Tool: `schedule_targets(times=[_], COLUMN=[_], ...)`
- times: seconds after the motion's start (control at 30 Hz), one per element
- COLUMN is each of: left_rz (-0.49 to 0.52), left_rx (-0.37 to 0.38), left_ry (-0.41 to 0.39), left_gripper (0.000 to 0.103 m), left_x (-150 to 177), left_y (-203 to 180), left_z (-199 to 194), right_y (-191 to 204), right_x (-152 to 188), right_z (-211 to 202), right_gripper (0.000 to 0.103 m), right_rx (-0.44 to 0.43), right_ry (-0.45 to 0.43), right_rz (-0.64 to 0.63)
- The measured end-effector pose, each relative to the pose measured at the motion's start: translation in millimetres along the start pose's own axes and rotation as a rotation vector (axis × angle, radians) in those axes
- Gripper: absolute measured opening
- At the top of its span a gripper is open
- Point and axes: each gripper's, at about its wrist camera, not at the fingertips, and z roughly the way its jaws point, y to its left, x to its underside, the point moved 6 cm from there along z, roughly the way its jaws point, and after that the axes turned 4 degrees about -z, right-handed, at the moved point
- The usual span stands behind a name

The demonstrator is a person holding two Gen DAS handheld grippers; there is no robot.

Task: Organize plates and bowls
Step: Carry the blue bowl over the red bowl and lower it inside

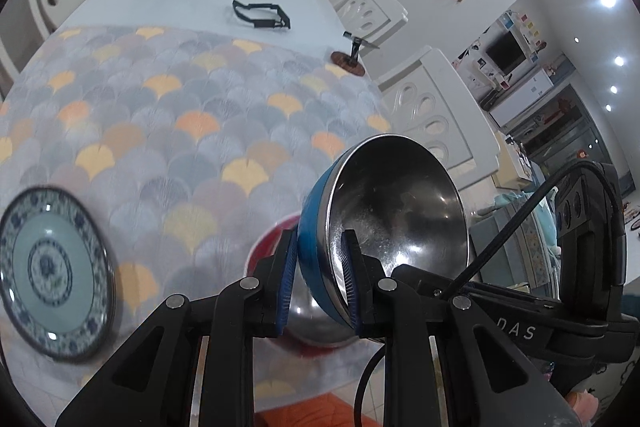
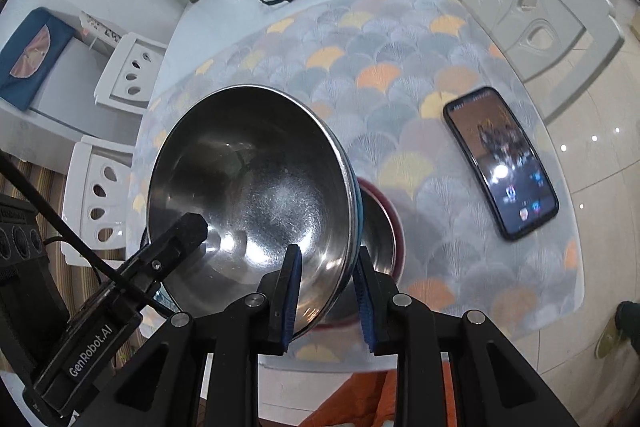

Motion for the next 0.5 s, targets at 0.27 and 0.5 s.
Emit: schedule_targets(times=[0.27,0.5], left_rz=[-0.007,0.029], left_rx=[-0.026,-0.099], left_ry=[0.024,0.054], left_gripper=[0.019,0.019], left_x=[24,33], left_y=[9,14], left_z=[7,19], right_y=[-4,-3], right_x=[20,29], right_z=[13,27], right_gripper=[0.026,0.026], right_rx=[0.032,0.097], right_ry=[0.042,0.042], right_rz=[0.008,0.004])
